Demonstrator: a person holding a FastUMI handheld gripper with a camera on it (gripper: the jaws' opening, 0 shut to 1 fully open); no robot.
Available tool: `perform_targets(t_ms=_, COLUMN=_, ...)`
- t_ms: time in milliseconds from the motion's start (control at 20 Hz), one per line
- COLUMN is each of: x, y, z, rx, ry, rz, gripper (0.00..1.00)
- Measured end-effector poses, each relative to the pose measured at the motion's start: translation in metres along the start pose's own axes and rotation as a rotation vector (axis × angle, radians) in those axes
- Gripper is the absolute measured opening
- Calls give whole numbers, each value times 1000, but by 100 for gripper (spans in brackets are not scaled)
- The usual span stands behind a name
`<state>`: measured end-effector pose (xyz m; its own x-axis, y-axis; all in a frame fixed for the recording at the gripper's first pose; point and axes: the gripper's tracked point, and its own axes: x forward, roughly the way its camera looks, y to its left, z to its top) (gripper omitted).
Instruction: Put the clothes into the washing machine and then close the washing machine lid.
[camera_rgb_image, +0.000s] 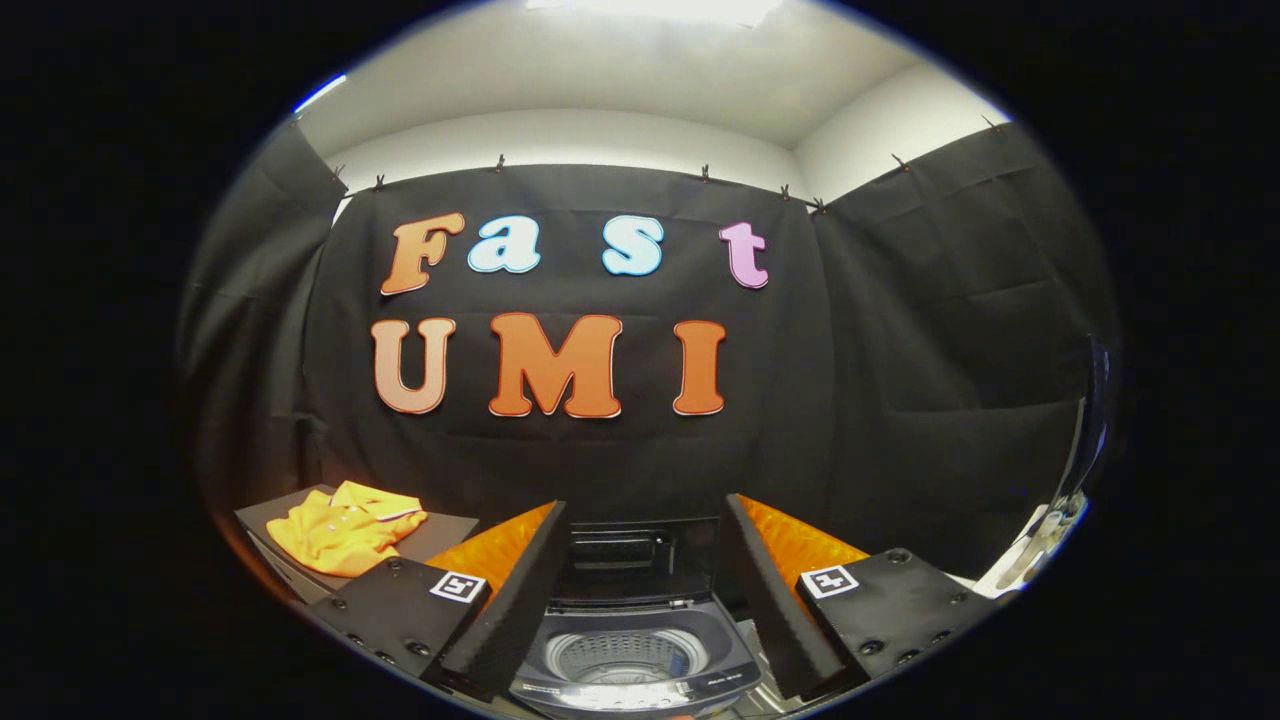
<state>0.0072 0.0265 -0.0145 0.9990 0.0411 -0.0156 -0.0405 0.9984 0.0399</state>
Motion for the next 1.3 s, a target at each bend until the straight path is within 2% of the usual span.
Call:
perform_targets(t_ms=250, x=0, y=14, z=-7, rx=5, ry=28, rz=48, gripper=99)
perform_targets(t_ms=500, x=19, y=45, z=16, rx=-18, ry=38, rz=126, gripper=99)
perform_targets(t_ms=650, x=49, y=94, z=9, rx=-35, ry=155, rz=241, gripper=99)
perform_targets(t_ms=900, x=88, y=212, z=19, rx=-10, ry=283, rz=510, gripper=99)
perform_targets(t_ms=1050, x=96, y=278, z=-7, rx=-41, ry=470, rz=662, gripper=99)
perform_targets(t_ms=1200, x=99, y=339, z=-41, rx=-58, ry=640, rz=762, gripper=98)
perform_targets(t_ms=1300, x=101, y=363, z=-61, rx=-84, ry=746, rz=786, gripper=98)
